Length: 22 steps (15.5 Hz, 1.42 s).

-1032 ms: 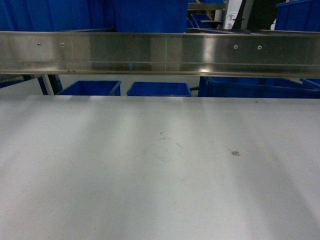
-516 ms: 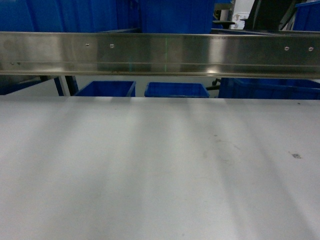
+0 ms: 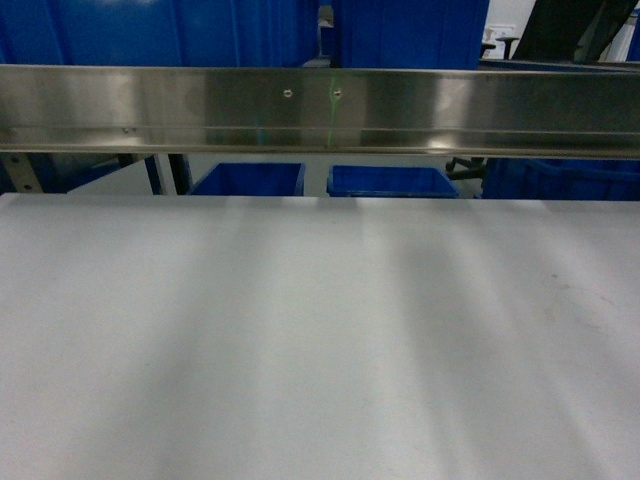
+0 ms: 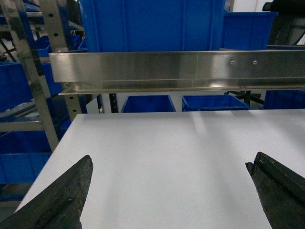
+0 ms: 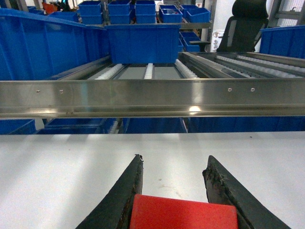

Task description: Place magnetic block on left shelf second layer

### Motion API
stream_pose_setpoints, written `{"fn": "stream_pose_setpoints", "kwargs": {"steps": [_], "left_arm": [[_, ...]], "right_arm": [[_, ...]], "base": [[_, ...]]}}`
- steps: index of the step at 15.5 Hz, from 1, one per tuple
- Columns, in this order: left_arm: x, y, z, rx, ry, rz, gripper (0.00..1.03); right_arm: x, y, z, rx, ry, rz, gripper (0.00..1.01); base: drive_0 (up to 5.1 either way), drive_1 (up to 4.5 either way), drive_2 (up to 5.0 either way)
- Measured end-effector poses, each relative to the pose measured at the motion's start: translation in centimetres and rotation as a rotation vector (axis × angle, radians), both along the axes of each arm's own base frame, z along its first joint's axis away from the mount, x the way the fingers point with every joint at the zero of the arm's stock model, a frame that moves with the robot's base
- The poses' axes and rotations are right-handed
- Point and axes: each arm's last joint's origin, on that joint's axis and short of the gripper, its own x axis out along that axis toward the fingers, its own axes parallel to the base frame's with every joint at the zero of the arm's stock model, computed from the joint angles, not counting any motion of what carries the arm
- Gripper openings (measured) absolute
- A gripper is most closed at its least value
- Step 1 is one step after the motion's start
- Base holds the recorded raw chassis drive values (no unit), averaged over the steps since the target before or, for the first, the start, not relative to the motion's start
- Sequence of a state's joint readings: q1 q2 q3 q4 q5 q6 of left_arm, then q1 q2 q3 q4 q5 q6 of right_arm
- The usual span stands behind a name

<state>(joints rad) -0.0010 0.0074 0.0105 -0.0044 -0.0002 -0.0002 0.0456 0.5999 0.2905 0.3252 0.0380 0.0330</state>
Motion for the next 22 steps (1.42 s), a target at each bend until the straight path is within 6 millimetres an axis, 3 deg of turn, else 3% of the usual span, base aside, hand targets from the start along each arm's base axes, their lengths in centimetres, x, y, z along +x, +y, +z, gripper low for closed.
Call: {"fn": "stream_pose_setpoints", "kwargs": {"steps": [22], "left_arm": [[0.00, 0.00, 0.01, 0.000, -0.001, 0.000, 0.98]], "right_arm": [[0.01, 0.00, 0.01, 0.000, 0.001, 0.000, 0.34]], "base": [[-5.0, 2.45, 2.5]]}}
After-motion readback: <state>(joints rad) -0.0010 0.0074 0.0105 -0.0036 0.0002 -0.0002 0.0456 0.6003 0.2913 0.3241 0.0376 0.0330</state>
